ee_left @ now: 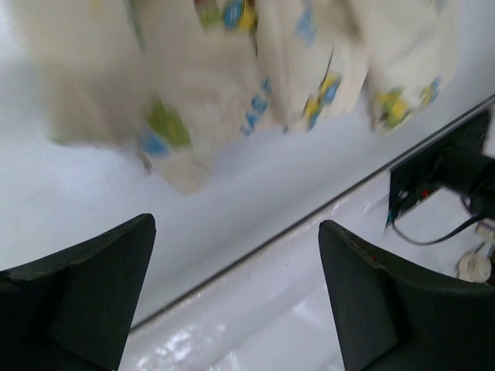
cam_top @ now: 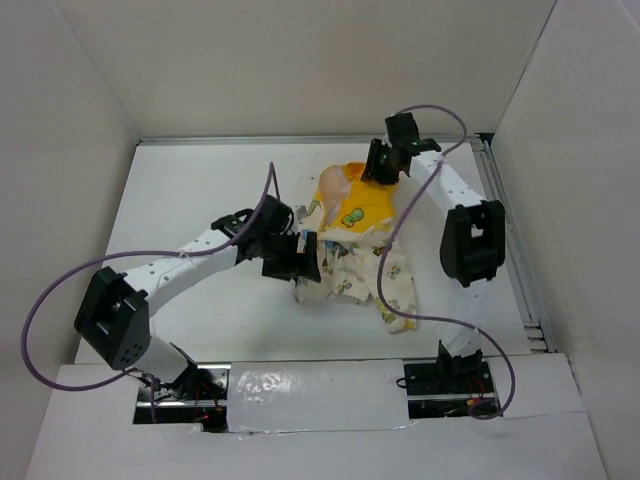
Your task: Zip up the jacket
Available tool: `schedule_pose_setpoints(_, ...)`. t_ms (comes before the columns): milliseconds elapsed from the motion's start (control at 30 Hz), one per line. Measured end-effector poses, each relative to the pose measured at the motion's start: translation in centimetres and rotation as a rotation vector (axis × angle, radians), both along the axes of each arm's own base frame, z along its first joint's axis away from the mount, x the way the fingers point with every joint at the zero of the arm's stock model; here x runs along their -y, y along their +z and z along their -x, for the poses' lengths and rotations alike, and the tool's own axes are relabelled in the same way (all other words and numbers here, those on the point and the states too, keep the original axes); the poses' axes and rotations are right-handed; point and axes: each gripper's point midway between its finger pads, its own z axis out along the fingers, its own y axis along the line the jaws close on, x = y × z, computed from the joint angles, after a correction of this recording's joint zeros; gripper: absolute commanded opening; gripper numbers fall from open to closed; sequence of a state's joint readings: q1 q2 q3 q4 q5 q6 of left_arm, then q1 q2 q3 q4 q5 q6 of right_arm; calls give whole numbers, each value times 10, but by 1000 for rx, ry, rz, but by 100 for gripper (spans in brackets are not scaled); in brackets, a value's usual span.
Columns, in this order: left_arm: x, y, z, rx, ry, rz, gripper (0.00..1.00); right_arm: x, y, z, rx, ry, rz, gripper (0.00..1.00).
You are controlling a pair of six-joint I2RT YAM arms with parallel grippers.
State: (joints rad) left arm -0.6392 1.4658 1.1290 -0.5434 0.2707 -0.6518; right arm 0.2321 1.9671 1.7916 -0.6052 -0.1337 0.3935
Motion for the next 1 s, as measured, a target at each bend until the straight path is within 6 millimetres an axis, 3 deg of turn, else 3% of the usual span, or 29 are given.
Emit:
schedule_pose_setpoints(33,-1,-11,9,-46,-11,-24,99,6,-27,-4,-53,-12,17,69)
schedule_pose_setpoints(67,-3,-16,17,-81,-21,-37,99,14,-50,-3,-108,-23,34,99)
schedule_pose_setpoints(133,-5,-14,26,-104,-34,-32,99,26,-63,6,-147,-38,50,100)
schedule_pose_setpoints(233,-11,1,22,-72,-15,-1,99,40,-26,22,-72,-69,53,100)
schedule_pose_setpoints(333,-24,14,17,-35,32,25,99,42,36,58,63,-92,37,100)
schedule_pose_setpoints(400,-35,18,13,-26,75,31,99,32,68,94,139,-85,7,100)
schedule_pose_setpoints(467,-47,21,3,-31,136,43,99,13,76,128,161,-49,-29,100)
schedule_pose_setpoints(500,-55,22,-5,-29,174,45,99,0,72,144,153,-22,-42,100)
schedule_pose_setpoints(600,-81,19,-30,-29,289,47,99,-39,37,190,59,79,-47,100)
schedule_pose_setpoints(733,-105,-2,-60,-55,381,31,99,-87,-23,222,-112,181,8,100)
schedule_pose_setpoints(900,-92,-25,-74,-88,317,63,99,-124,-74,250,-245,226,71,99)
schedule_pose_setpoints(1000,-80,-30,-80,-80,264,93,99,-136,-87,252,-264,216,135,95)
